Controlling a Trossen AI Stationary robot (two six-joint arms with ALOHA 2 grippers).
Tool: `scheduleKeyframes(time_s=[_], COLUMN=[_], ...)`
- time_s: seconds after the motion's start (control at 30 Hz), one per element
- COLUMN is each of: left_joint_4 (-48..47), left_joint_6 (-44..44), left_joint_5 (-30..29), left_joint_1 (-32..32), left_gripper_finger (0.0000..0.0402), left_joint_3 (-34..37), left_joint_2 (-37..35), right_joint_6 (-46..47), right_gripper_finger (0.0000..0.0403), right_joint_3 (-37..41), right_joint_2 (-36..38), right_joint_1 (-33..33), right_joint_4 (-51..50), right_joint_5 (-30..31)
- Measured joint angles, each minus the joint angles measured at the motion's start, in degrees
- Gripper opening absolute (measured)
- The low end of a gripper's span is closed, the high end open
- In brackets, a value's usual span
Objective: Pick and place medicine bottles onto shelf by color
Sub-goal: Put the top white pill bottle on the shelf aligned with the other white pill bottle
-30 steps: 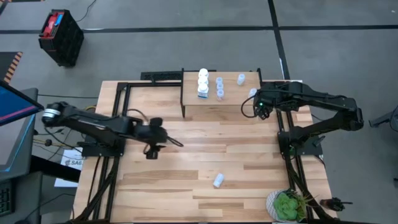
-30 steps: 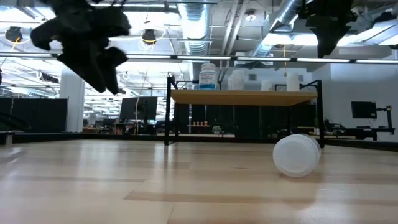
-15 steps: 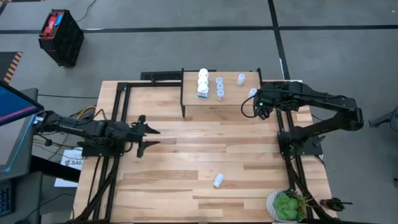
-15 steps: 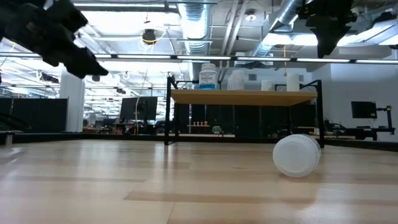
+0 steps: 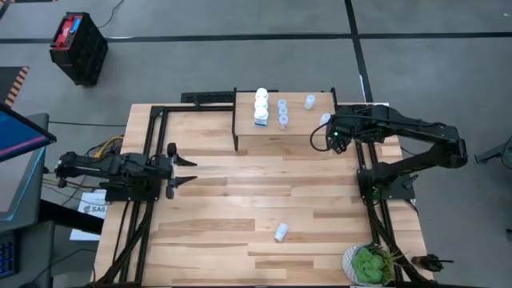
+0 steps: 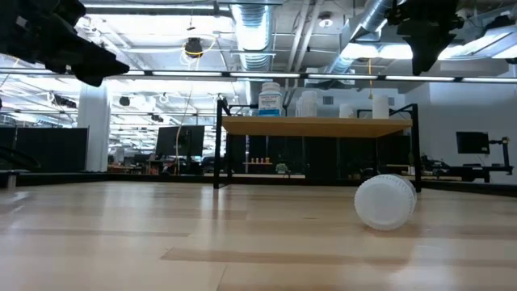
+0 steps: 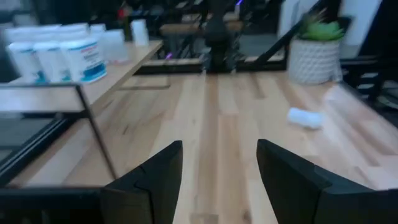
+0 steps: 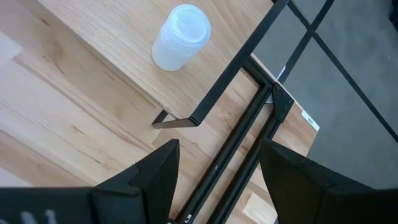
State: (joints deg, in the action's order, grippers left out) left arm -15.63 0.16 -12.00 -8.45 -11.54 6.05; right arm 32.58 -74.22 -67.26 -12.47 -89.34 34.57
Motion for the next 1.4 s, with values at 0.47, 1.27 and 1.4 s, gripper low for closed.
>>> scheduleKeyframes(time_s=[0.47,1.27,1.4], left_joint_4=[11.2,18.3,17.9], left_joint_6=[4.4,3.0,2.9], left_joint_5=[8.9,8.2,7.4], left_joint_1=[0.0,0.2,0.1], left_gripper_finger=[0.0194,0.0194,0.0194], left_joint_3=[8.2,11.0,11.0], left_joint_2=[-5.0,-4.9,-4.9], right_joint_6=[1.9,-3.9,-4.5], right_gripper_finger=[0.0244,0.0236,0.0199], right_joint_3=[0.0,0.8,0.8], right_joint_2=[0.0,-8.5,-10.4], right_joint_1=[0.0,-7.1,-8.5], right_joint_4=[4.3,9.4,8.5], right_joint_5=[0.0,0.3,0.2])
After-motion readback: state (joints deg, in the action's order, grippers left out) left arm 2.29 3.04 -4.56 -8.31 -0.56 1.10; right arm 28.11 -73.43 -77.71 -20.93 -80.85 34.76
